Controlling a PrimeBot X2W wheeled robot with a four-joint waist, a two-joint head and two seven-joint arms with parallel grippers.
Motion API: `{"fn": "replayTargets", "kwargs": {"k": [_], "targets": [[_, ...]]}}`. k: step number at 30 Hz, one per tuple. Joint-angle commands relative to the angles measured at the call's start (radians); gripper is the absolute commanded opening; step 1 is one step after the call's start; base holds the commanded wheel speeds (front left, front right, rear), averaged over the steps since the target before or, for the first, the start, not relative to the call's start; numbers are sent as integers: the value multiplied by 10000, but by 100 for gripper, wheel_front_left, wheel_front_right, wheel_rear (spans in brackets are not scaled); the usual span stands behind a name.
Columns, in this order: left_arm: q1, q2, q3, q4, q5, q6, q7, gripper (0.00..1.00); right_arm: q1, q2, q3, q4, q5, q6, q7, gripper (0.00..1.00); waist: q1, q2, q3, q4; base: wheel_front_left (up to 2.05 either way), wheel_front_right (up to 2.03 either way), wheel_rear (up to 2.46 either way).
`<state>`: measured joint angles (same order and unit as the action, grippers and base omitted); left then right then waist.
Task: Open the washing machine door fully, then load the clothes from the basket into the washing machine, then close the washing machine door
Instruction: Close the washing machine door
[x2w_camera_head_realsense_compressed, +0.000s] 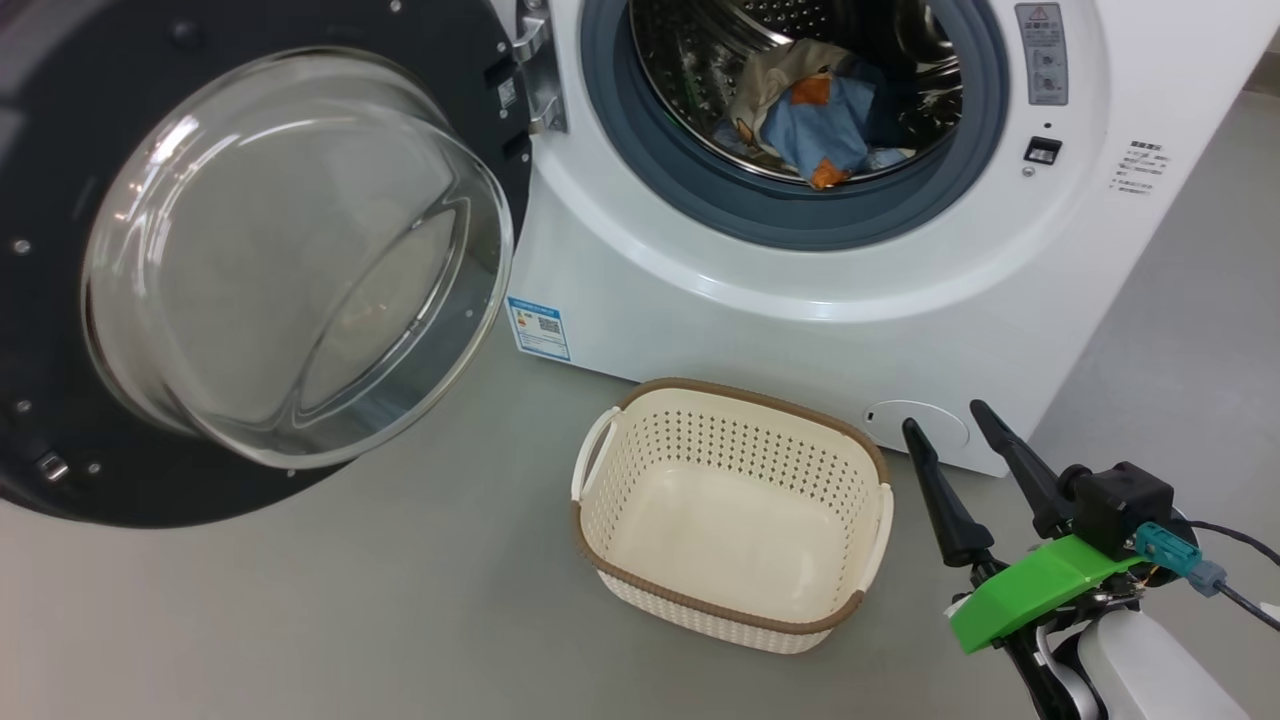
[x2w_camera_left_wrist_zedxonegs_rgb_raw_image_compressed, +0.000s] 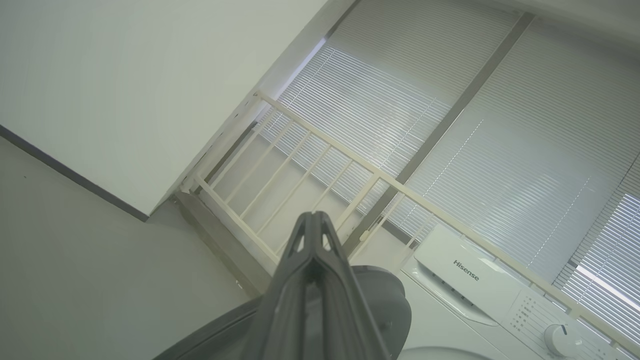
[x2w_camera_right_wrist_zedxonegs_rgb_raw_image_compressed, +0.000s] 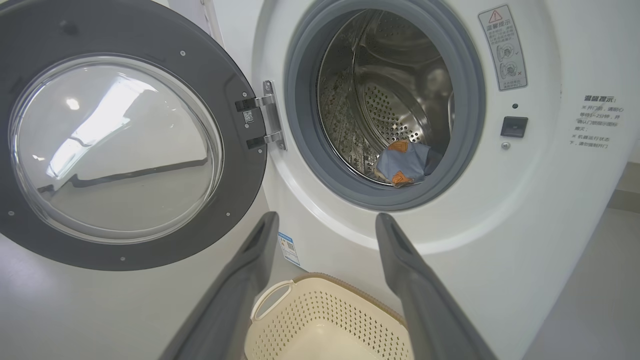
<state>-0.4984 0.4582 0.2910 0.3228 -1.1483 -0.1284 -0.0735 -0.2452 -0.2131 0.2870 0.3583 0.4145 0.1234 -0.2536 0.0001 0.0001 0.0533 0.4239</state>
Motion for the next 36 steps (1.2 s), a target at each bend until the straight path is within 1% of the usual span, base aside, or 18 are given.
{"fn": "replayTargets", "kwargs": {"k": [1, 7, 12, 18, 22, 25, 36], "targets": [[-552, 689, 424, 39, -332, -21, 81, 0, -317, -128, 191, -196, -15, 73, -82, 100, -1, -1, 0, -88, 0, 0, 0], [-1584, 1144, 1224, 2255, -2254, -22, 753, 0, -434, -304, 351, -181, -4, 73, -82, 100, -1, -1, 58, -289, 0, 0, 0], [-2173, 1658, 1645, 4339, -2945, -22, 1241, 0, -526, -427, 474, -153, -14, 73, -23, 100, -1, -1, 110, -571, 0, 0, 0], [-2431, 2142, 1889, 6154, -3610, -22, 2466, 0, -365, -634, 381, -265, -63, 73, 150, 100, -1, -1, 168, -908, 0, 0, 0], [-2518, 2409, 1888, 6911, -3744, -22, 3029, 0, -360, -771, 351, -507, -148, 73, 367, 100, -1, -1, 369, -1082, 0, 0, 0], [-2569, 2561, 1927, 7270, -3821, -22, 3252, 0, -389, -837, 264, -722, -254, 73, 542, 100, -1, -1, 572, -1217, 0, 0, 0], [-2688, 2702, 2089, 7577, -4001, -23, 3405, 0, -407, -722, -59, -1316, -687, 73, 966, 100, -1, -1, 1171, -1485, 0, 0, 0]]}}
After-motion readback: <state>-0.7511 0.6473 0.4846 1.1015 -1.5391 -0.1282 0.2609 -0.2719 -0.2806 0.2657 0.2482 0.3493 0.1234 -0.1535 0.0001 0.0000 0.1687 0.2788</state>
